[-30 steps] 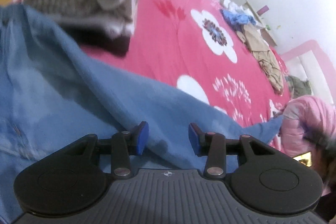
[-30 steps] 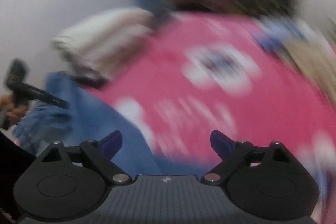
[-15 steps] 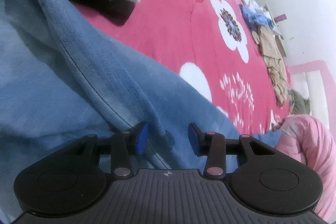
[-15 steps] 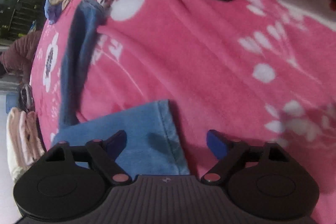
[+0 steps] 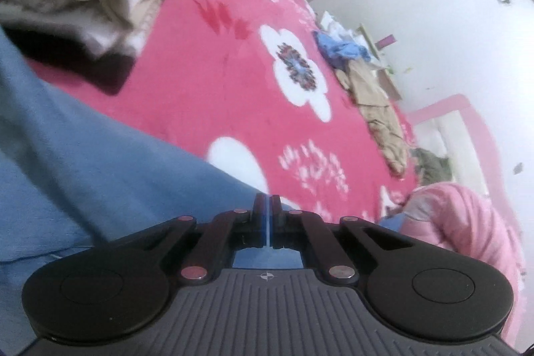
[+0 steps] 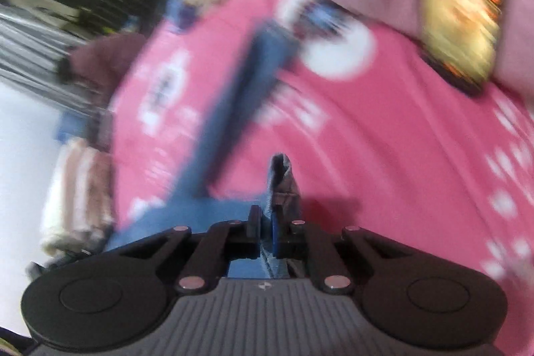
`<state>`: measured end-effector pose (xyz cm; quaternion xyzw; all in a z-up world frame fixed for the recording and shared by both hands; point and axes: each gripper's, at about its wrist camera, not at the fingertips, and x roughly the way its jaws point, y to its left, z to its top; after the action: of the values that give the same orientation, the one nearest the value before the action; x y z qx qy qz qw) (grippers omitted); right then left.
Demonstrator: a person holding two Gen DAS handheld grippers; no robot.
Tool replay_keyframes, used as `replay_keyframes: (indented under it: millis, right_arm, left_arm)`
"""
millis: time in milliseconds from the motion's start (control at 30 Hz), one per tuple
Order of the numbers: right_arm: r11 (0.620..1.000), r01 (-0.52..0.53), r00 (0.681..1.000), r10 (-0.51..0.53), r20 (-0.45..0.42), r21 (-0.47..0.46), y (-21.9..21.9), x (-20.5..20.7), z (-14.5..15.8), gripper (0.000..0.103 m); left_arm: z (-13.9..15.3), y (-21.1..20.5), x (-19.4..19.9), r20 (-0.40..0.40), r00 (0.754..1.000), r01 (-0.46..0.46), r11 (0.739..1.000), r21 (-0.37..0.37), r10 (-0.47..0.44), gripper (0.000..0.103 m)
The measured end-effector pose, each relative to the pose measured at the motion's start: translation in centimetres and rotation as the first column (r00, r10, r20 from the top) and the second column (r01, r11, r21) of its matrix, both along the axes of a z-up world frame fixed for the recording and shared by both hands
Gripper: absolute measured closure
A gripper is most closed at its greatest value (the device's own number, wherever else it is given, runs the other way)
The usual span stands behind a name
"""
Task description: Fold clothes
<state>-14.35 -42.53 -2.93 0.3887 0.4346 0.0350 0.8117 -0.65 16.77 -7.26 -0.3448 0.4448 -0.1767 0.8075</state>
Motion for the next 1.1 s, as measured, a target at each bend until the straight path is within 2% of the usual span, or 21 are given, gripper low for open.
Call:
replay_keyframes:
  millis: [133,233,367,467,533,567,633,667,700,800,867,933,1000,1033,1067,1100]
  right_arm:
    - [0.996,-0.045,0.991,0.034,0.132,0.082,0.8,6.6,3.2,0.096]
    - [0.987,-0.086,0.972,0.054,0.227,0.133,2.0,13.0,5.2,0.096]
    - [0.988,-0.124,0.939,0.086,0.332,0.093,4.1,22.7,8.2,0.096]
    - [0.995,-0.078,0.917,0.048,0.397,0.060,4.6,29.7,10.0,0.096]
    - [1.000,-0.006,0.903,-0.008,0.430,0.030,4.9,33.7,10.3,0.096]
    - [0.998,0.045,0.908,-0.056,0.416,0.035,4.9,35.6,9.7,0.095]
    - [0.990,0.139,0.930,-0.141,0.340,0.032,5.0,39.1,7.5,0.085]
    - [0.986,0.169,0.946,-0.162,0.280,0.000,5.0,40.6,6.0,0.074]
    - [0.981,0.189,0.962,-0.177,0.208,-0.036,5.0,41.6,4.3,0.051]
    - [0.976,0.208,0.976,-0.203,0.079,-0.057,4.8,41.2,-0.5,0.050]
    - [0.985,0.170,0.983,-0.169,0.069,-0.013,4.7,39.1,-2.4,0.050]
    - [0.995,0.101,0.990,-0.103,0.098,0.024,4.7,36.1,-3.1,0.049]
    - [0.999,-0.050,0.990,0.047,0.135,0.018,6.0,33.6,-2.4,0.049]
    - [0.988,-0.156,0.978,0.156,0.137,-0.011,7.2,32.5,-2.1,0.048]
    - [0.962,-0.268,0.952,0.273,0.138,-0.052,8.9,31.5,-1.6,0.048]
    - [0.916,-0.386,0.907,0.398,0.136,-0.107,11.1,30.6,-1.1,0.048]
  left_arm:
    - [0.0,-0.6,0.0,-0.003,0.997,0.071,0.995,-0.073,-0.072,0.103]
    - [1.0,-0.9,-0.9,0.040,0.992,0.121,0.988,-0.097,-0.117,0.102]
    - [2.7,0.1,-2.6,0.088,0.990,0.119,0.989,-0.091,-0.111,0.097]
    - [3.6,1.6,-3.9,0.096,0.993,0.069,0.996,-0.063,-0.063,0.095]
    - [3.6,2.7,-4.7,0.091,0.996,0.025,0.999,-0.026,-0.023,0.093]
    - [3.2,3.1,-4.8,0.079,0.997,0.004,1.000,-0.014,-0.002,0.090]
    - [2.4,3.9,-5.1,0.056,0.998,-0.040,0.999,0.012,0.039,0.087]
    - [2.0,4.3,-5.2,0.045,0.997,-0.061,0.998,0.025,0.060,0.086]
    - [1.6,4.6,-5.3,0.034,0.997,-0.072,0.997,0.043,0.070,0.085]
    - [0.4,4.2,-5.0,0.006,0.999,-0.043,0.992,0.122,0.042,0.076]
    - [-0.4,4.0,-4.9,-0.014,1.000,-0.019,0.985,0.170,0.022,0.069]
    - [-1.0,3.7,-4.8,-0.037,0.999,0.012,0.980,0.197,-0.005,0.067]
    - [-1.3,3.9,-4.9,-0.067,0.998,0.021,0.980,0.199,-0.007,0.064]
    - [-1.5,4.2,-5.0,-0.083,0.997,0.017,0.980,0.199,-0.001,0.064]
    - [-1.5,4.5,-5.4,-0.100,0.995,0.006,0.980,0.199,0.014,0.063]
    - [-1.4,5.0,-6.1,-0.115,0.993,-0.008,0.980,0.198,0.031,0.063]
